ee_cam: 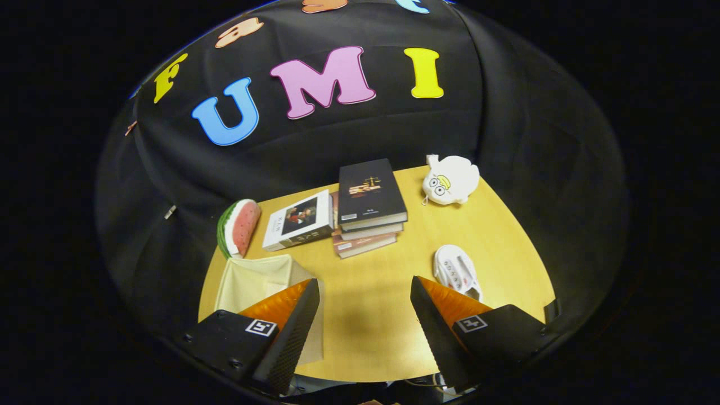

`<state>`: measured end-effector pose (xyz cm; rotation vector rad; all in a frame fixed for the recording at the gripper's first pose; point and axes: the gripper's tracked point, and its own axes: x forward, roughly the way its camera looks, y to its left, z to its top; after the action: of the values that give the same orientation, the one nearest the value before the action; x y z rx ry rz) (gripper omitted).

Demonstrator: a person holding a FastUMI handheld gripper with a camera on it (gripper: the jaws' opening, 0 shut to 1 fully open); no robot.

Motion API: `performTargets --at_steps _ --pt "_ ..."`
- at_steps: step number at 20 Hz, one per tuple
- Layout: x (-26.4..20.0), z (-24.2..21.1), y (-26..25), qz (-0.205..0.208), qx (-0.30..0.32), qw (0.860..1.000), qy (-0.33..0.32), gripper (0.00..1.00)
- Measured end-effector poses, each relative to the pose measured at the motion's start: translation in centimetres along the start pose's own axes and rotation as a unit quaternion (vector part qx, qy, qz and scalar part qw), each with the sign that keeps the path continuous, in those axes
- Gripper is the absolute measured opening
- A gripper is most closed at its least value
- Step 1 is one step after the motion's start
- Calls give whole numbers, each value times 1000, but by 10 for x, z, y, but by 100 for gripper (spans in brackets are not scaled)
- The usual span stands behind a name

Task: Open the storage box then place both shoes into the box .Put the left shoe in first, then the right shoe, with the right side of both shoes facing outward in a uniform manner.

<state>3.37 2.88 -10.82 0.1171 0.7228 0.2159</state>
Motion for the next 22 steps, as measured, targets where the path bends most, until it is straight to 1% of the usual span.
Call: performTargets --at_steps 5,8,10,14,17,20,22 --pt "18 -23 -102 -48 -47 997 34 99" --pt "33 -45 -147 -60 -68 994 64 99" --pt "46 -58 -169 -62 -71 992 83 99" --pt "69 -87 -195 -51 -76 988 124 99" --pt "86 -113 -205 -43 -97 982 154 99" --pt "111 -120 -216 -50 -129 978 155 99" --pt "125 -122 -221 -52 -134 978 152 99"
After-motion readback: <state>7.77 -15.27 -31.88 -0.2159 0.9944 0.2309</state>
